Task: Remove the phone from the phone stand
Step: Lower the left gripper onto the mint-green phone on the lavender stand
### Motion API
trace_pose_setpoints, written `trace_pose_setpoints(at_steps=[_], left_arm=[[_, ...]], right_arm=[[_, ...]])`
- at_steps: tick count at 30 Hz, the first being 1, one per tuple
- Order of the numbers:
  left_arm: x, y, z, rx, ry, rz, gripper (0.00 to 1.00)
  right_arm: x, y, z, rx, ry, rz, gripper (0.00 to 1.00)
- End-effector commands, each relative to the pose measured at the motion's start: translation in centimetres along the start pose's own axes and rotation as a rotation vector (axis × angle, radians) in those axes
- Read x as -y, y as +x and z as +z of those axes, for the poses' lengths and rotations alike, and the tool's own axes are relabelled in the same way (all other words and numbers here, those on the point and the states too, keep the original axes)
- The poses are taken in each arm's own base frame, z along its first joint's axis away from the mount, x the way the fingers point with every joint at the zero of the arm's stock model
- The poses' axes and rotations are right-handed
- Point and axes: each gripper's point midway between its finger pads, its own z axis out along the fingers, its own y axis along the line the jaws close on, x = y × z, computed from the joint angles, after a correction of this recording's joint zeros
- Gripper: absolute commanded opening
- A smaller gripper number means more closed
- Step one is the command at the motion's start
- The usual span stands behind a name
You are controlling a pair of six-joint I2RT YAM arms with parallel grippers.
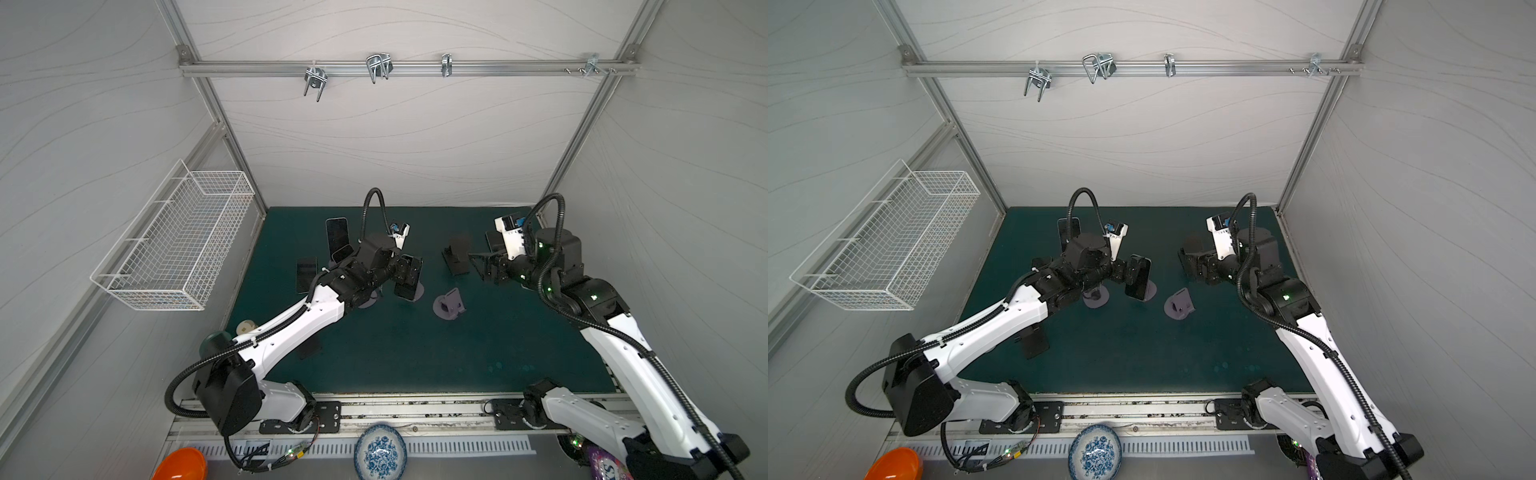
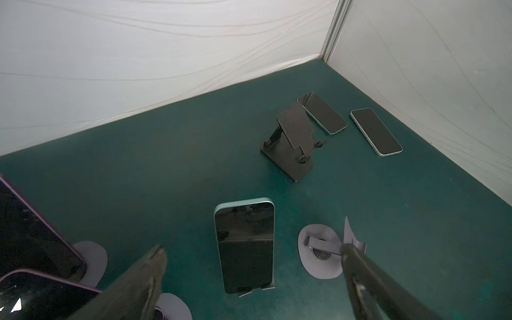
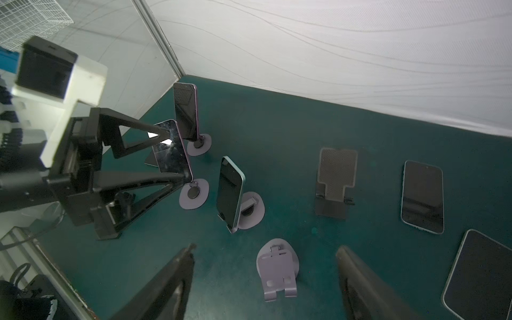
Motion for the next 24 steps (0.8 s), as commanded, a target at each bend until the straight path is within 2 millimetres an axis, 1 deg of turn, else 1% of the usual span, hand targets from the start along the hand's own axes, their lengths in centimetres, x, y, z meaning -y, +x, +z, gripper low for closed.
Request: trace_pose_setpoints(at_steps=[1,6,10,13,24], left_arm=[[1.2,-1.2,1.0,0.003,0.034,-0.025,0.99],[1.2,-0.3,3.1,-0.035,0.021,-0.034,0.99],[1.2,0.7,4.6,-0.073,0.019,-0.019,0.99],[1.3,1.0,5.2,-0.083,0.015,-0.021,0.99],[1.1,2.2,6.7,-0.128,-0.001,-0.004,0.99]], right_arm=[[-0.8,0.9,-0.1,-0.044,-0.062,0.047,0.83],[-0.8,2.2,0.0,-0.093,-0.071,0.091,0.83],[-0.7,2.8,-0.4,-0.099,-0.076,0.107,0.84],[-0.7,3.0,-0.4,-0.105,-0.078,0.103,0.85],[-1.0,3.5,-0.4,-0.118,-0.096,0.115,0.86]])
